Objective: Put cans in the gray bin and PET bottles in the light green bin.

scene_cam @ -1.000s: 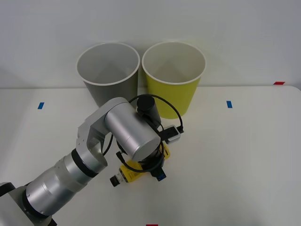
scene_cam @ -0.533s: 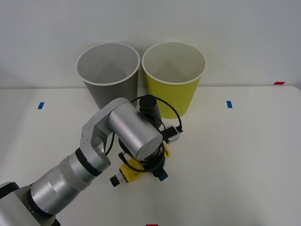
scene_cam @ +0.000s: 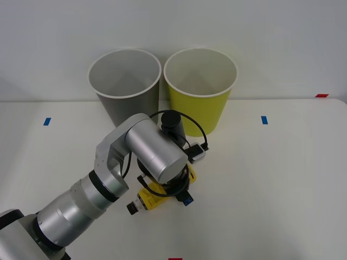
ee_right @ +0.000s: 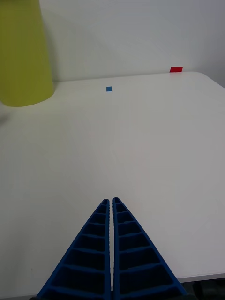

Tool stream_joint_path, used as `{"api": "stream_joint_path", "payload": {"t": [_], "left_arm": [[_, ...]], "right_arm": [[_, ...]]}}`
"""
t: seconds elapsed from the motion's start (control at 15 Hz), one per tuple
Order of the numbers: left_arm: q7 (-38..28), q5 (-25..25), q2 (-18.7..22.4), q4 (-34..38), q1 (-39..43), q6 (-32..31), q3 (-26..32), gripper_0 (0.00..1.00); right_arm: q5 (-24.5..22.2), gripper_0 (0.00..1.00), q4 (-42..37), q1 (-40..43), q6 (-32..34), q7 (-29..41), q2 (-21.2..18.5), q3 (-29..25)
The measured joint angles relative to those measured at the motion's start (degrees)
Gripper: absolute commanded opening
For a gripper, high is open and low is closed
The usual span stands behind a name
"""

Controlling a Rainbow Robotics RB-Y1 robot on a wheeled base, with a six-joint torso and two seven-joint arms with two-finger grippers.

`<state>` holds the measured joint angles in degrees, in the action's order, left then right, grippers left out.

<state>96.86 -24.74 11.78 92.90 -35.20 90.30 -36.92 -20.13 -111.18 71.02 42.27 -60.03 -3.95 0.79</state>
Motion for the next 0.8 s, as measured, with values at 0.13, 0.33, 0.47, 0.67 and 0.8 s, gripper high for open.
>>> {"api": "stream_joint_path", "payload": {"t": [0.13, 0.33, 0.47, 0.67, 0.8], "left_arm": [[-0.4, 0.3, -0.1, 0.0, 0.0, -0.1, 0.1, 1.0], [-1.0, 0.3, -0.2, 0.0, 0.0, -0.3, 0.1, 0.68], [-1.4, 0.3, -0.1, 0.0, 0.0, -0.4, 0.1, 0.0], [-1.7, 0.3, -0.1, -0.1, 0.0, -0.8, 0.1, 0.0], [-1.9, 0.2, -0.1, -0.1, 0.0, -0.8, 0.1, 0.0]], "right_arm": [[0.0, 0.0, 0.0, 0.0, 0.0, 0.0, 0.0, 0.0], [0.0, 0.0, 0.0, 0.0, 0.0, 0.0, 0.0, 0.0], [0.0, 0.0, 0.0, 0.0, 0.0, 0.0, 0.0, 0.0], [0.0, 0.0, 0.0, 0.0, 0.0, 0.0, 0.0, 0.0], [0.0, 0.0, 0.0, 0.0, 0.0, 0.0, 0.0, 0.0]]}}
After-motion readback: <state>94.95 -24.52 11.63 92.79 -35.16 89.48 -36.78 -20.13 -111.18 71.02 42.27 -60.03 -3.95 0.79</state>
